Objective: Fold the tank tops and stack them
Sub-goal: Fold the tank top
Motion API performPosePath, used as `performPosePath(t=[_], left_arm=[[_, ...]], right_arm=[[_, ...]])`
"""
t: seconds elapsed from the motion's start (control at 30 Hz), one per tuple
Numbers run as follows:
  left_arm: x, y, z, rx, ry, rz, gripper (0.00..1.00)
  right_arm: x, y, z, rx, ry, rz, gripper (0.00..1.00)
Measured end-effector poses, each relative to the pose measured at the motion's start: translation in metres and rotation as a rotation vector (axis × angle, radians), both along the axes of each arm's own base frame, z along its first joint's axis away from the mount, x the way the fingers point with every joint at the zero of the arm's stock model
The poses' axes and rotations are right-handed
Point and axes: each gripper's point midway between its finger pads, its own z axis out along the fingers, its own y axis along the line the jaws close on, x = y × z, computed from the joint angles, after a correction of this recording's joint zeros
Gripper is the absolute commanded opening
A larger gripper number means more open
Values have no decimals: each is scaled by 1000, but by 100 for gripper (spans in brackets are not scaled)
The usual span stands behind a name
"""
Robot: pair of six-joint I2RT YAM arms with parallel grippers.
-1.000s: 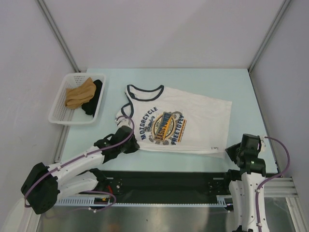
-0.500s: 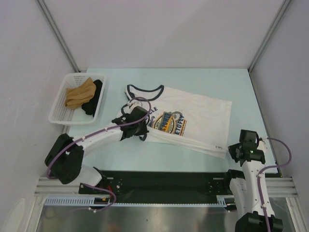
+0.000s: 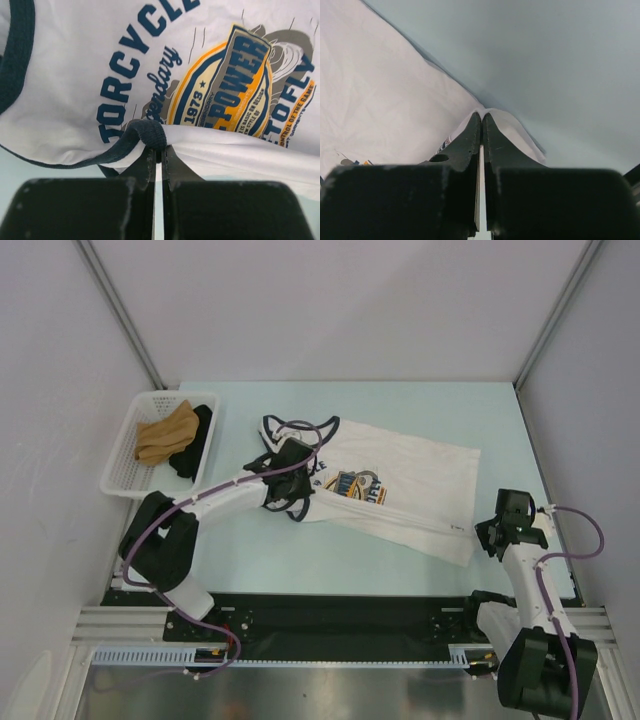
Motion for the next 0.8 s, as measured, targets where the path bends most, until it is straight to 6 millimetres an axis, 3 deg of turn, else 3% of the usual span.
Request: performPosePath(t=[0.23, 0.5, 0.57, 0.6, 0.63, 0.67, 0.7, 0.73, 0.77, 0.8], left_arm=[[26, -1, 12, -14, -28, 11, 0], [55, -13, 4, 5, -19, -1, 0], [63, -16, 4, 6, -24, -2, 1], [67, -17, 5, 7, -27, -4, 2], [70, -18, 5, 7, -29, -3, 6], [73, -19, 5, 10, -32, -4, 21], [76, -16, 5, 15, -35, -2, 28], [79, -14, 6, 17, -36, 2, 36], [81, -11, 5, 19, -37, 7, 56], [83, -7, 5, 27, -38, 9, 66]], right_arm=[[21, -4, 5, -19, -33, 11, 3], [43, -11, -4, -39, -2, 6, 3], [46, -13, -9, -44, 9, 4, 7], [48, -13, -12, -45, 15, 3, 21], [51, -14, -14, -45, 20, 0, 33], [53, -17, -16, -57, 31, 0, 43], [55, -19, -17, -66, 39, -3, 55], [57, -21, -17, -75, 47, -4, 56], [60, -24, -17, -86, 52, -3, 56], [64, -25, -16, -92, 52, 0, 56]])
